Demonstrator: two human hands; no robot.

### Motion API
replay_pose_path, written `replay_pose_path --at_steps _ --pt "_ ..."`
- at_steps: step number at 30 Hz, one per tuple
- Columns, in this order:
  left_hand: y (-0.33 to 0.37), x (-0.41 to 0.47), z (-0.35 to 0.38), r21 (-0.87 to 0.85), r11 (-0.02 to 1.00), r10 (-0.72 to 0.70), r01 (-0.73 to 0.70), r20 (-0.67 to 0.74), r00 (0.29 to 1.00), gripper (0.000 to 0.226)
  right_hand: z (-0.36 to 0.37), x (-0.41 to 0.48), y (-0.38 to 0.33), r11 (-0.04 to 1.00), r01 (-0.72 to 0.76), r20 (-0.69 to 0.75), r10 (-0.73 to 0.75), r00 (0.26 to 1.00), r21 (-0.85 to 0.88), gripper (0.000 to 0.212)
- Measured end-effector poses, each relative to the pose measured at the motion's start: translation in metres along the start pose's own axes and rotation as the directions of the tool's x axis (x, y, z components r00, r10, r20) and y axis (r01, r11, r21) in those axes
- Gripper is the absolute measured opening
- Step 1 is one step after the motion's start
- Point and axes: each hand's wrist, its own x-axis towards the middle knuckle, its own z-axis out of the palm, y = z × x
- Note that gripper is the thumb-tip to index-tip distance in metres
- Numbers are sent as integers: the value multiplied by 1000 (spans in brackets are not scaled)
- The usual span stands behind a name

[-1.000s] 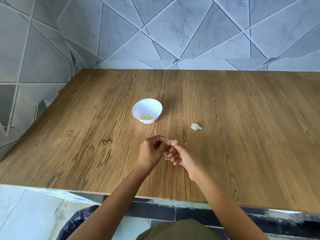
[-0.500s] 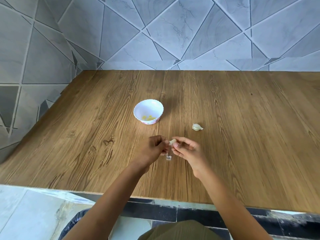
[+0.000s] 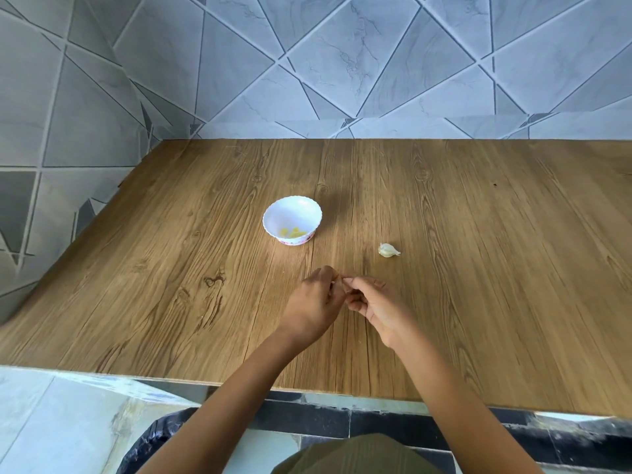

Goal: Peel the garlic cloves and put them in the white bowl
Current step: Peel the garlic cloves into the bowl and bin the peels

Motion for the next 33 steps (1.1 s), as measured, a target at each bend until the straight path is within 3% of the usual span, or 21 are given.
replay_pose_path --at_steps 2,5,11,15,18,20,23,25,29,33 --pt "-3 3 0 -26 998 -64 63 -50 997 12 -1 1 1 999 -4 -41 2 999 -46 34" --pt "-14 8 -8 -4 993 -116 116 -118 986 11 -5 0 1 1000 -11 -23 11 1000 -9 20" --pt "-25 8 -14 156 986 -53 52 2 999 26 -8 -1 1 996 -31 12 30 999 85 22" --pt "-22 9 -16 53 996 -66 70 -80 995 7 -8 -1 1 995 -25 13 24 1000 97 17" --pt "-19 9 -16 -55 994 -96 91 -94 991 22 -8 -1 4 998 -11 2 11 1000 58 14" --pt "-16 8 -18 -234 963 -139 133 -11 990 33 -8 0 5 997 -1 -6 1 1000 72 14" --pt "-10 8 -20 -482 850 -159 212 148 976 14 -7 -1 7 996 48 -49 -45 998 72 17" --pt "-7 8 -21 -556 796 -185 239 153 971 10 -5 -3 9 994 111 -68 -109 992 22 24" --pt "-9 10 -20 -525 827 -223 203 26 974 7 2 -8 12 985 174 -42 -174 984 -7 18" --pt "-7 8 -15 -406 907 -156 112 -77 985 6 4 -5 8 986 168 -67 -167 984 9 4"
